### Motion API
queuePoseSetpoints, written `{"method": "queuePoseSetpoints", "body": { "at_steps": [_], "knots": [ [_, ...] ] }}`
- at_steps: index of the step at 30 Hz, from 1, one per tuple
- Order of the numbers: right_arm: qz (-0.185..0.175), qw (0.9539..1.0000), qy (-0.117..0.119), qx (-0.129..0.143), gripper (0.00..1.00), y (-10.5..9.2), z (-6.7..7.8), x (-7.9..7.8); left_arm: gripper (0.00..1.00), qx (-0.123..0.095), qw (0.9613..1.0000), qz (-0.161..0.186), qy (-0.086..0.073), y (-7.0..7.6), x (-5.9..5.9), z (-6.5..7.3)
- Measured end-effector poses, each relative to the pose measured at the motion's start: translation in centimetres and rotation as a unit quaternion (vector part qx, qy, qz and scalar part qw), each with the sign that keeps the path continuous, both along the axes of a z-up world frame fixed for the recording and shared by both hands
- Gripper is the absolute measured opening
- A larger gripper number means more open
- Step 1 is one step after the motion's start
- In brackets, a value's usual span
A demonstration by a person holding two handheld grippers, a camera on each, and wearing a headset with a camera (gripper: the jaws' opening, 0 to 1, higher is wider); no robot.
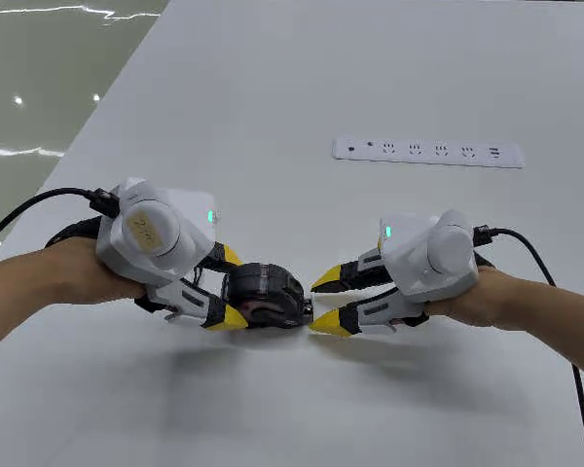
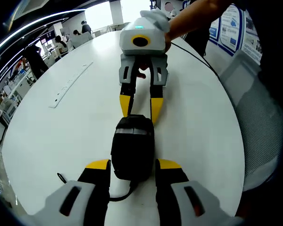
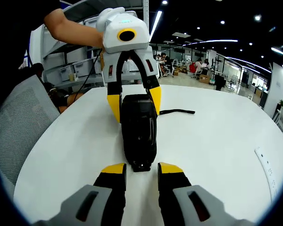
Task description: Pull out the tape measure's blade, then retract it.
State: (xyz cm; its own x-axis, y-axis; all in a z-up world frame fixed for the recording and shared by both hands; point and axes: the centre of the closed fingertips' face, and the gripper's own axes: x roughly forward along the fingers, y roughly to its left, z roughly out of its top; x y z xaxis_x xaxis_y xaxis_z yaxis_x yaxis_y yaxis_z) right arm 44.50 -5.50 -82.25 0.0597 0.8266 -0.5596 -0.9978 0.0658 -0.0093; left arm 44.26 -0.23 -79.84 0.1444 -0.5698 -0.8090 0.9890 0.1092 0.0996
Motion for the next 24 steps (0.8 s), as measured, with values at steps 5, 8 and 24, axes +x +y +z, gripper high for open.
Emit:
{"method": "queuePoseSetpoints", "body": {
  "at_steps": [5,8,24],
  "knots": [
    [0.011,0.9999,0.001,-0.008,0.19,0.37,-0.43,0.0,0.29,0.004,1.0,-0.001,0.001,-0.16,0.05,-0.12],
    [0.018,0.9998,0.004,-0.01,0.17,0.34,-0.43,-0.11,0.27,0.007,1.0,-0.003,0.002,-0.08,0.21,-0.22],
    [0.044,0.9988,-0.006,-0.019,0.13,0.3,-0.75,-0.23,0.25,0.014,0.9997,-0.019,0.01,-0.18,0.24,-0.23]
  ]
}}
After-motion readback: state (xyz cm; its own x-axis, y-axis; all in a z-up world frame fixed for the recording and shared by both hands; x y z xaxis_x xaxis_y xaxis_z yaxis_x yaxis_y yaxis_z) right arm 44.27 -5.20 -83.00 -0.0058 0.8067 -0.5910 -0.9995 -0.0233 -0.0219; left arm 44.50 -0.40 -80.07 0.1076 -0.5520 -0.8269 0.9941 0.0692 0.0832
